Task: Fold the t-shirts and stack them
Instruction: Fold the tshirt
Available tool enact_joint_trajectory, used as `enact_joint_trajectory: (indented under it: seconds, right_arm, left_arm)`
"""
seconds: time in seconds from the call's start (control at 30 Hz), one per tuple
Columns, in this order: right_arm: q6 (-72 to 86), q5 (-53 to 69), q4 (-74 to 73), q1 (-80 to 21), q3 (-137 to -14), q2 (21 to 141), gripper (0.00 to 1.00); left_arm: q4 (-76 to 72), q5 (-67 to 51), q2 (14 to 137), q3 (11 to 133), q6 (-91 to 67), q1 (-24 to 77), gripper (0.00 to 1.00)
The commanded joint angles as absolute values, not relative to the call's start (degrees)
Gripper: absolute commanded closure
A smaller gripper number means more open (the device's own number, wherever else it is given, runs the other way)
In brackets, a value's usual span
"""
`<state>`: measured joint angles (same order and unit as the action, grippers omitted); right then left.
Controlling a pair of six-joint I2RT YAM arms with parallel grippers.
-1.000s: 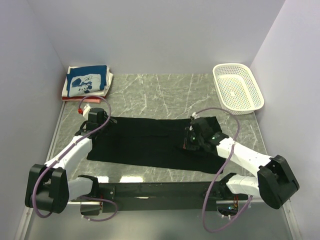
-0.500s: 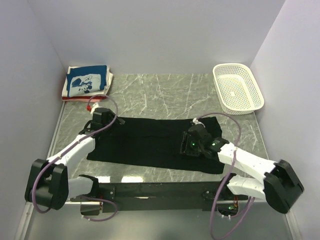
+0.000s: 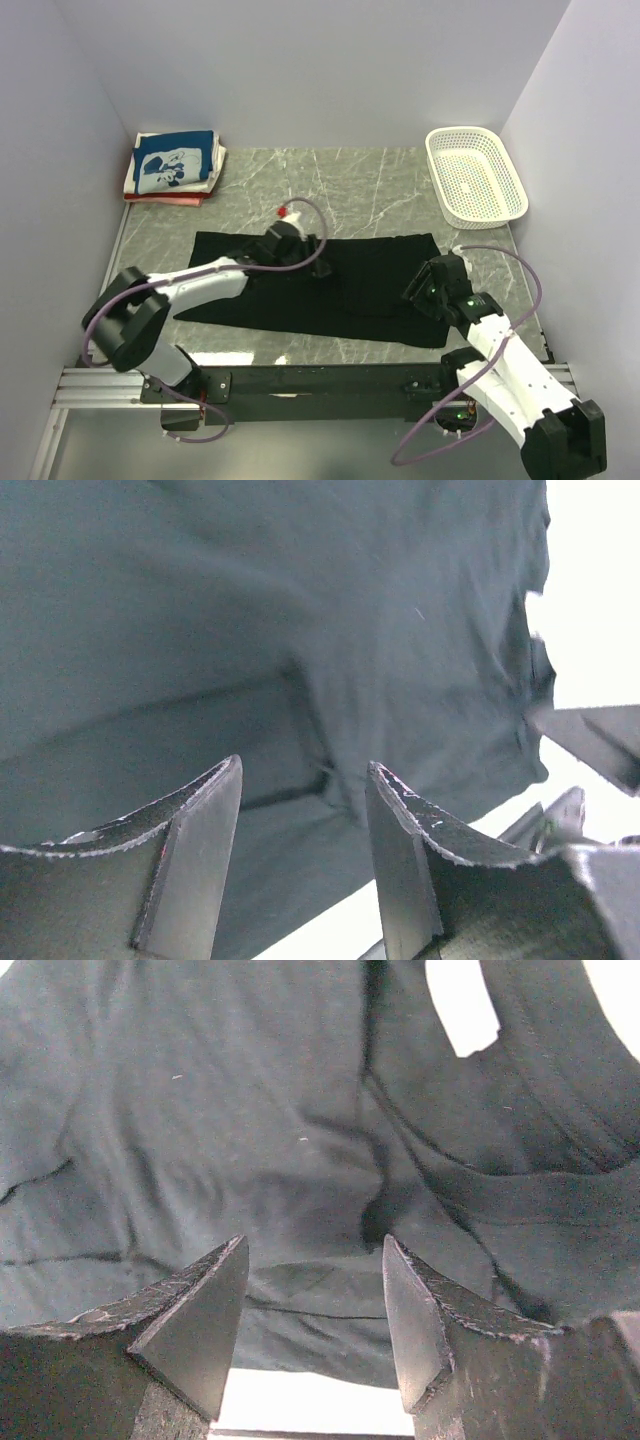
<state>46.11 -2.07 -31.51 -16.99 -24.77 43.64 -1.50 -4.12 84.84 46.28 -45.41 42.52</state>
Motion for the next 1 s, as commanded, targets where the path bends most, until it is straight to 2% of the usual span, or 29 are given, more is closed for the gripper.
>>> enact_joint_trajectory:
  seconds: [0.0,0.23,0.63,0.73,0.87,0.97]
  right_arm:
    - [46.9,-1.6,-33.0,-14.2,-25.7,45.3,0.37]
    - [47.2,-1.1,-29.1,-11.1,-24.1,46.6,0.39]
    - [46.7,1.3,-21.7,-10.5,-22.9,52.8,0.49]
    - [46.4,1.8,-20.9,-10.5,-23.0,53.5,0.55]
    - [46.1,2.5,-20.3,-10.5,-23.3,53.9,0.71]
    - [45.8,3.6,-20.1,-10.5,-23.4,53.8,0.8]
  left_arm:
    - [-3.3,-6.2,88.3,50.5,-43.3,46.4,0.42]
    - [-0.3,-4.5,96.1,55.8,-43.2,52.6,0.42]
    - [2.3,-3.7,99.7,57.7,-44.3,56.7,0.43]
    - [2.4,-3.5,99.5,57.7,-44.7,57.1,0.44]
    - [2.9,-3.2,99.1,58.1,-44.9,57.3,0.47]
    - [3.5,-3.4,99.1,58.7,-44.7,57.5,0.52]
